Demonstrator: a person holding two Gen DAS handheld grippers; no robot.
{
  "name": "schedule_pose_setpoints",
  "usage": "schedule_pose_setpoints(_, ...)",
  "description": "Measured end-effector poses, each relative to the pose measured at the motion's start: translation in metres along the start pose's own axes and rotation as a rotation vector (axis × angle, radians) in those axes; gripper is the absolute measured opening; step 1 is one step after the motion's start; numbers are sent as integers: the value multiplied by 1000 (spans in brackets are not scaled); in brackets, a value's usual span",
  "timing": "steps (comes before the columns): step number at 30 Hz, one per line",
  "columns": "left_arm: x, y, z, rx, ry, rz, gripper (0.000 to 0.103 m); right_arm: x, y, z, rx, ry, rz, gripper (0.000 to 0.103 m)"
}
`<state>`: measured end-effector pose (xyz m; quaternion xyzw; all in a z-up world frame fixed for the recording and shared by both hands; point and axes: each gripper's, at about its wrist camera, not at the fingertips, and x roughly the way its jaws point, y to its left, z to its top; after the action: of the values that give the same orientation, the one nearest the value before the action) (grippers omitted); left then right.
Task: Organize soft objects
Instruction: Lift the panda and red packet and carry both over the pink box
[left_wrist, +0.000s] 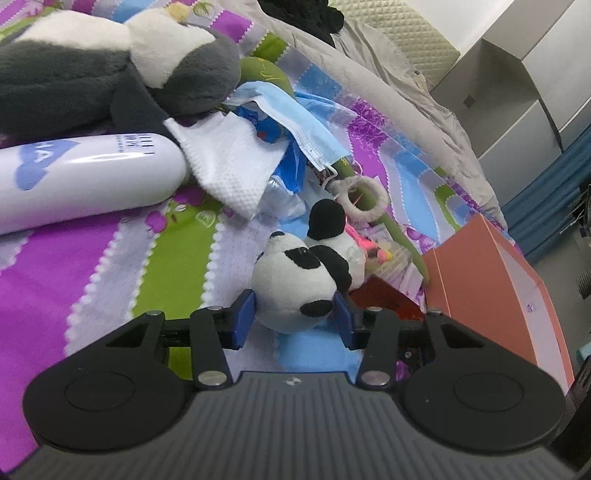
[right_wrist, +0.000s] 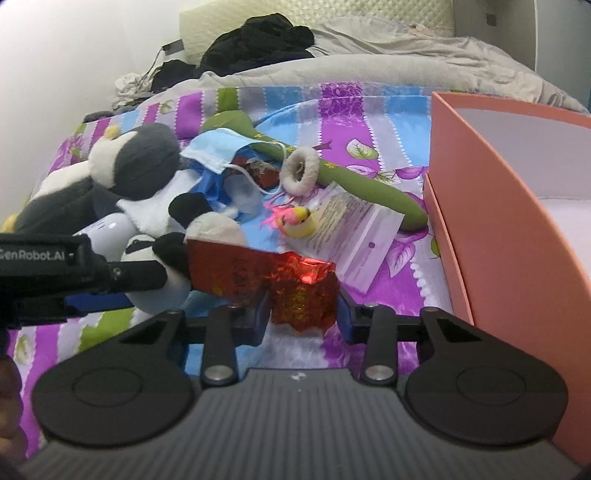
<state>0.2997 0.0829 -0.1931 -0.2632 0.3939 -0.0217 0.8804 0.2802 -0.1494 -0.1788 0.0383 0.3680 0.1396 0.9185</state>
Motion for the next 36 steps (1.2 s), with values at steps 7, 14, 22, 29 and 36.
schedule_pose_setpoints(7,-35,1,-20,9,-14,10,52,-33,12,-14,-40,-9,1,40)
schedule_pose_setpoints(14,-67,8,-47,-3,-3,15,53,-62,14,-35,-51,3,-21,40)
schedule_pose_setpoints(22,-91,11,-81,12,22,44,53,-91,12,-59,-71,33,-48,40)
schedule_pose_setpoints(29,-118,-7,-86,61,1,43,53,-123,10,-55,-53,-1,-53,40)
schedule_pose_setpoints(36,-149,-28,-81,87,-34,41,52,-161,7,-36,-44,-62,-50,40)
